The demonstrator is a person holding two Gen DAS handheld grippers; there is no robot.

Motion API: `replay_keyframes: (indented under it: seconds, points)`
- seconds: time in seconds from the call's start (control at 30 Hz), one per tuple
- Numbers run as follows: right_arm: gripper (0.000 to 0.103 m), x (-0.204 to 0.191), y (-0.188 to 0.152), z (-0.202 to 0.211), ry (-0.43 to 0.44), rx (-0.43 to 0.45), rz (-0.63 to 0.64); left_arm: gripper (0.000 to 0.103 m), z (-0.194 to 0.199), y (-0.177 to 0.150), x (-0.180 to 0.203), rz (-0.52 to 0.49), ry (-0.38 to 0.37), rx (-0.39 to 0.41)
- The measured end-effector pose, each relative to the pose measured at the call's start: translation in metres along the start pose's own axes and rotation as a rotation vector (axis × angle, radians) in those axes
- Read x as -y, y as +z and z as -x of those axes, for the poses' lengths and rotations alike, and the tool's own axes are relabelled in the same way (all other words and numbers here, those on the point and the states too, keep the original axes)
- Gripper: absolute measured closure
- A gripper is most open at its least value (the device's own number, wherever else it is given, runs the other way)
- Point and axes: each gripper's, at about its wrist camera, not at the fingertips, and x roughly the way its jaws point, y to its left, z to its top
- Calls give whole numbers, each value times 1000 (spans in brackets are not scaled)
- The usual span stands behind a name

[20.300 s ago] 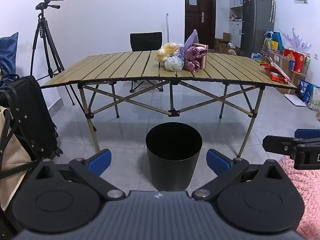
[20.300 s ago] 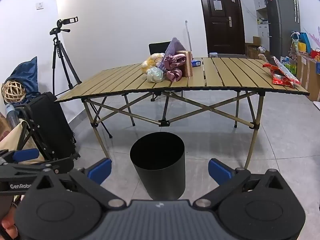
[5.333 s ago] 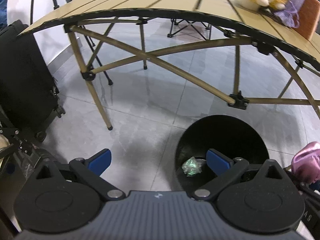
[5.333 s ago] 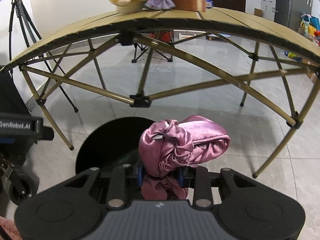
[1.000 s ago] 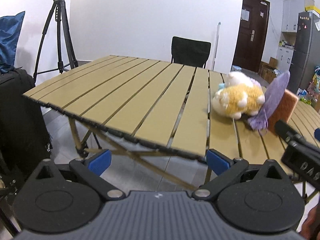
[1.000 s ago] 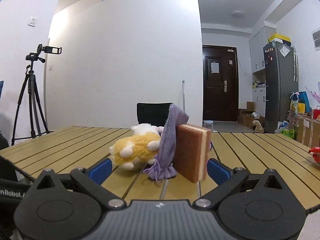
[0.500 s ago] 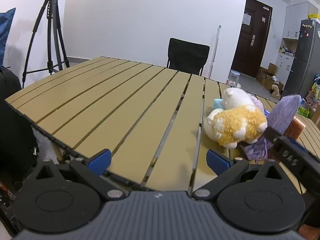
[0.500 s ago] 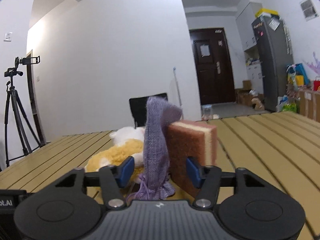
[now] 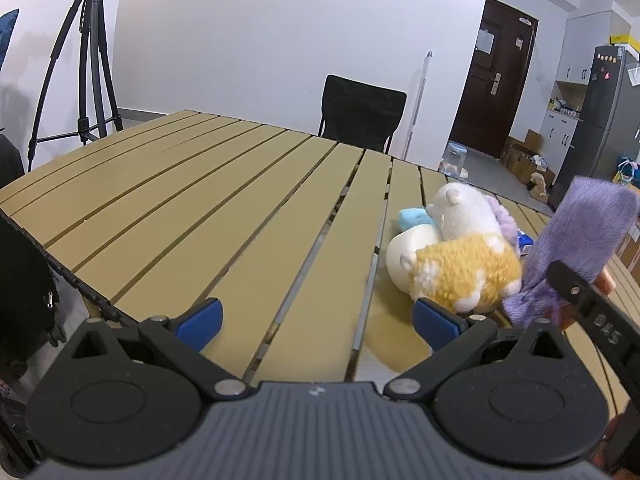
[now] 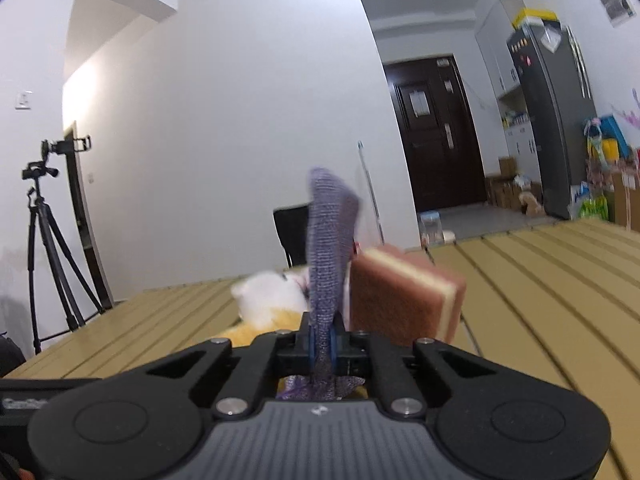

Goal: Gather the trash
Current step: 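Grasp the lavender drawstring pouch with the right gripper, then grasp the yellow-and-white plush sheep with the left gripper while the right gripper holds the pouch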

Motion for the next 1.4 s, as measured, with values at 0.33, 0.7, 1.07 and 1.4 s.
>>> replay_keyframes:
  seconds: [0.33, 0.7, 1.07, 1.4]
  points:
    - [97, 18, 11, 34, -31, 78, 16, 0, 3, -4, 20, 1, -46, -2]
    - [97, 63, 12, 50, -82, 75, -4, 0, -6, -6, 55, 34, -80, -10]
    - [97, 88, 6, 41, -122, 11, -25, 0, -29, -3, 90, 86, -62, -1]
    - [97, 101, 4, 24, -138, -27, -62, 0, -53, -2, 116, 78, -24, -33]
